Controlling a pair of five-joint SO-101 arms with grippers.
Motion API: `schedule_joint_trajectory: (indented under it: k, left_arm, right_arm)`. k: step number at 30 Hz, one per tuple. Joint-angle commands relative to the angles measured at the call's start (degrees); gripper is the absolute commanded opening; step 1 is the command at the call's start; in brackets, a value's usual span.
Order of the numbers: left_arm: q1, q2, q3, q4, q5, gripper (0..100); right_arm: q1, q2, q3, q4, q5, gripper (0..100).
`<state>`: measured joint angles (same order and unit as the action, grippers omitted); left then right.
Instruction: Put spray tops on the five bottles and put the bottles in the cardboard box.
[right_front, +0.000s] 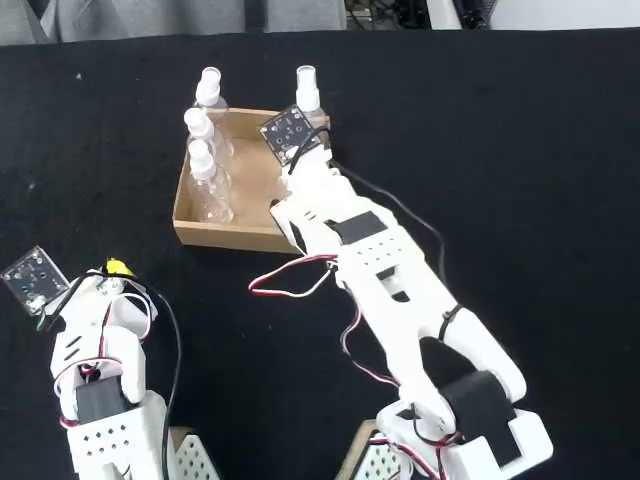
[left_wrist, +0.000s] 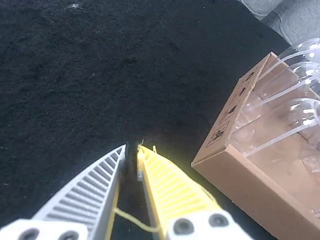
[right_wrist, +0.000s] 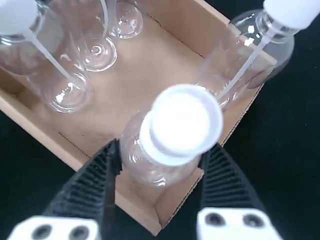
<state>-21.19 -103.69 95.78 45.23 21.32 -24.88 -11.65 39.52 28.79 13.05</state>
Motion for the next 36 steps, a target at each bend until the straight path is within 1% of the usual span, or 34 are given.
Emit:
schedule_joint_trajectory:
  k: [1, 6, 8, 18, 22, 36]
  left_arm:
    - [0.0, -0.8, 1.4, -1.2, -0.6, 3]
    - [0.0, -0.8, 1.4, -1.2, -0.6, 3]
    - [0.0, -0.8, 1.4, -1.2, -0.6, 3]
    - [0.0, -0.8, 1.4, -1.2, -0.6, 3]
    - [0.0, -0.8, 1.4, -1.2, -0.6, 3]
    - [0.0, -0.8, 1.4, -1.2, -0.6, 3]
  right_arm:
    - [1.9, 0.4, -0.8, -1.1, 0.5, 15.7]
    - [1.9, 0.4, -1.0, 1.0, 0.5, 26.0]
    - [1.8, 0.4, -1.1, 1.4, 0.5, 27.4]
    - [1.6, 0.3, -0.9, 1.5, 0.5, 27.3]
    - [1.5, -0.2, -1.4, 3.9, 0.5, 27.3]
    - [1.8, -13.8, 6.3, 4.3, 0.5, 27.3]
